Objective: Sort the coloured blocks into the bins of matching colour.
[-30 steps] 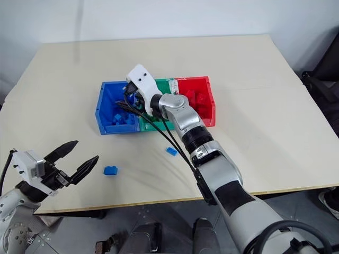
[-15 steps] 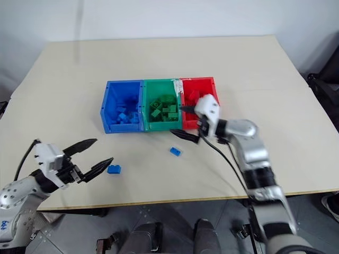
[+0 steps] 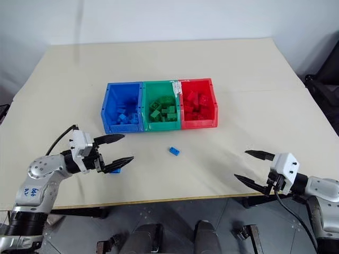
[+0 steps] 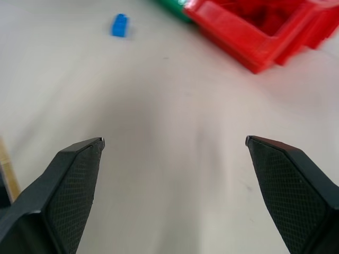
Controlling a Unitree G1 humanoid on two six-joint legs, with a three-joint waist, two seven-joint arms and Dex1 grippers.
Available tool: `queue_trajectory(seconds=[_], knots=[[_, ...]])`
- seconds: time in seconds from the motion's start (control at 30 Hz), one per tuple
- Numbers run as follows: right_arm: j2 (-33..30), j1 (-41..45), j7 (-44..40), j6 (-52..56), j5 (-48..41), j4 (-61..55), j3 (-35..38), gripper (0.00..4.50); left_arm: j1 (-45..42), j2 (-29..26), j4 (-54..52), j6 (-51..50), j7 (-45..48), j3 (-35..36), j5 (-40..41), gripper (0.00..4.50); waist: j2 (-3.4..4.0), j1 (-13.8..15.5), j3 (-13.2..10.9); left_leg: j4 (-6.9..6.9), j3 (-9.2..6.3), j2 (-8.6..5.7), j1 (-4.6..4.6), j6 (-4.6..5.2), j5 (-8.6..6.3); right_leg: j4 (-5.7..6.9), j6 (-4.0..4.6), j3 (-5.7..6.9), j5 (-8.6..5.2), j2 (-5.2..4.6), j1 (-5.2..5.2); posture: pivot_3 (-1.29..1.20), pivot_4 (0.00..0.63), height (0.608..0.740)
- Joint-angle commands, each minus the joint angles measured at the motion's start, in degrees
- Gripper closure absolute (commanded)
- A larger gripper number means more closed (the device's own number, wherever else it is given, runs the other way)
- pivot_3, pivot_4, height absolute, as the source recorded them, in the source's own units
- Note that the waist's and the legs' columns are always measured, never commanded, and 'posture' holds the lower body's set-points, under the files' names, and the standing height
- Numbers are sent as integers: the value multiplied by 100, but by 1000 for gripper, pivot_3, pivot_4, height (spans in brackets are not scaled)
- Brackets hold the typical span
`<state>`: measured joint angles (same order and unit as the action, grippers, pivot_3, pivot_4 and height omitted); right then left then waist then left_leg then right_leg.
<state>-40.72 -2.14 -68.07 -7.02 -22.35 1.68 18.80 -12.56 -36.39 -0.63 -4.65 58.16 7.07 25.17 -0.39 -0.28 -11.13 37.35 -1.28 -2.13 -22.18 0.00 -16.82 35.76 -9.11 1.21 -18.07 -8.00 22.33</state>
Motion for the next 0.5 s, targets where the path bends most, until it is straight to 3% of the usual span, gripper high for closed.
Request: queue_trajectory(seconds=[0.03,0.27,0.5], knots=[[53,284,304,502,-196,-519,-282,29,-34,-83,95,164,196,117,36,0,0,-1,0,2,5,2,0,0,-3,6,0,-5,0,0,4,0,150,740],[174,1384,840,2272,-470,-1123,-1216,29,315,-291,-55,45,260,519,205,0,0,13,0,10,9,34,-3,-1,-15,7,0,-6,0,0,12,0,150,740],[829,2541,1673,3764,77,-1134,-2648,29,1727,-468,-735,-61,23,1611,437,0,-1,-26,1,7,10,41,-11,-1,-32,0,3,-8,-1,0,24,0,150,740]])
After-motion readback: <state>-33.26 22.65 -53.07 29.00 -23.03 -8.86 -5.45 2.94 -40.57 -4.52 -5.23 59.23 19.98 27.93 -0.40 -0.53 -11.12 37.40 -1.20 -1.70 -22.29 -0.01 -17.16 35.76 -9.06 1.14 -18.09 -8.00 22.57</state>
